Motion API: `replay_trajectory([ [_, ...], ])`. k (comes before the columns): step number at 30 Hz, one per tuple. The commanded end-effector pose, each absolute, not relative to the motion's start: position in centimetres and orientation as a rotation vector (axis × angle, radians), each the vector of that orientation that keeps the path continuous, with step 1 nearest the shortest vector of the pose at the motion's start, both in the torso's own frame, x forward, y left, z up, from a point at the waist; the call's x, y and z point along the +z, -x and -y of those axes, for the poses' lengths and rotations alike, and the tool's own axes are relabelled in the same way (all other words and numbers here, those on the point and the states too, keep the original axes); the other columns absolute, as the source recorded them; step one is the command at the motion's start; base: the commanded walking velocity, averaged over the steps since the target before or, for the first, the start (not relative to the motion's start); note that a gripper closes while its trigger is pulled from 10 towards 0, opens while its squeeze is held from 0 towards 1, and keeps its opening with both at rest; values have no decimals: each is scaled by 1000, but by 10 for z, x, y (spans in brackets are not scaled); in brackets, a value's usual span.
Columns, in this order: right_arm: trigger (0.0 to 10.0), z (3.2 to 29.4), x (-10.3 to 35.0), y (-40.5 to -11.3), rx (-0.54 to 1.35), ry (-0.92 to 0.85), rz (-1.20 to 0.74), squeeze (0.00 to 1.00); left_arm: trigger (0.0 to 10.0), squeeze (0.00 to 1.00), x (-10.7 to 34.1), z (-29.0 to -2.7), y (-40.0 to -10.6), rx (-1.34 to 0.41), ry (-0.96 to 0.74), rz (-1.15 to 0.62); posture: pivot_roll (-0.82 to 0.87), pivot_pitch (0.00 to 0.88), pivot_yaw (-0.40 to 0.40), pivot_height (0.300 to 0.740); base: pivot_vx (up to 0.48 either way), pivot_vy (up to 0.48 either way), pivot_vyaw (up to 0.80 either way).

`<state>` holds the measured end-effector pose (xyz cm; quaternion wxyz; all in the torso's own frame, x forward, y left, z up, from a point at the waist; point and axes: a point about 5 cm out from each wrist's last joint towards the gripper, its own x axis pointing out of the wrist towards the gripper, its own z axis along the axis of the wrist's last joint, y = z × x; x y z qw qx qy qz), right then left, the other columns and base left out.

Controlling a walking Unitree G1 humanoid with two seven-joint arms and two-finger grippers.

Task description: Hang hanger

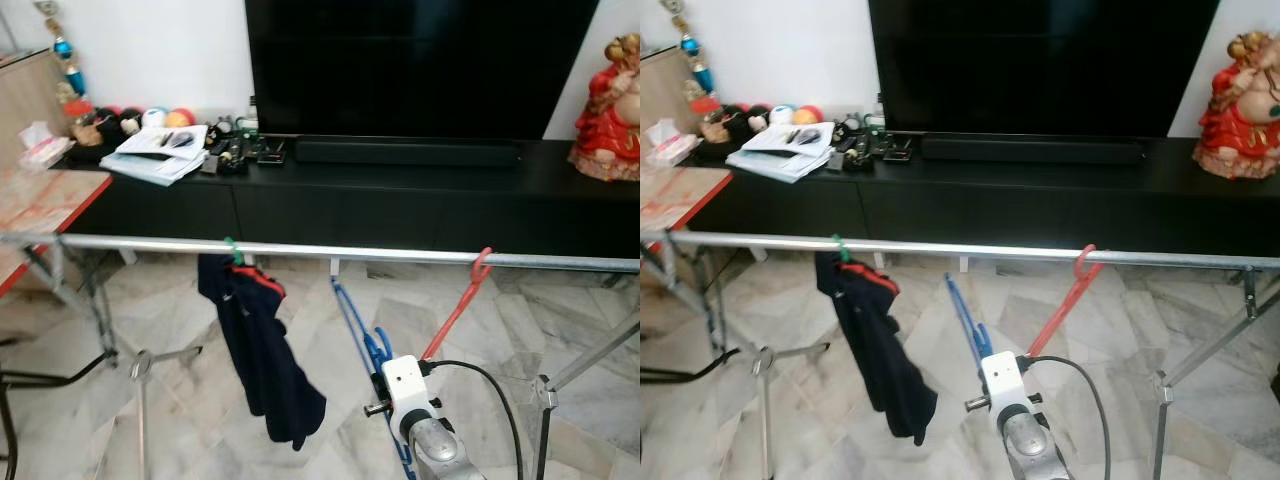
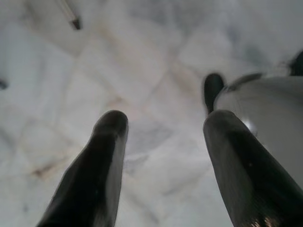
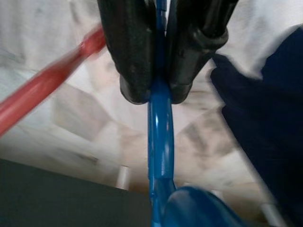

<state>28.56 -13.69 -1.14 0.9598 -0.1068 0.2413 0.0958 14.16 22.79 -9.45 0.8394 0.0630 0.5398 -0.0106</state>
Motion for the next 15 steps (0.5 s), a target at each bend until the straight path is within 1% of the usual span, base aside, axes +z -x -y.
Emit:
replay_trajectory([
  [1,10000,136,-10,-287,186,199,-480,0,10000,0,-95,-231,-139,-26,-136,-1151,98,0,35,740,0,0,0],
  [6,10000,128,-10,-285,250,218,-469,0,10000,0,-95,-229,-140,-15,-105,-1150,95,0,31,740,0,0,0],
  [10,10000,134,-9,-287,158,178,-480,0,10000,0,-94,-229,-141,-12,-93,-1147,98,1,26,740,0,0,0],
  [15,10000,141,-3,-294,74,196,-445,0,10000,0,-94,-228,-142,-16,-94,-1146,99,3,24,740,0,0,0],
])
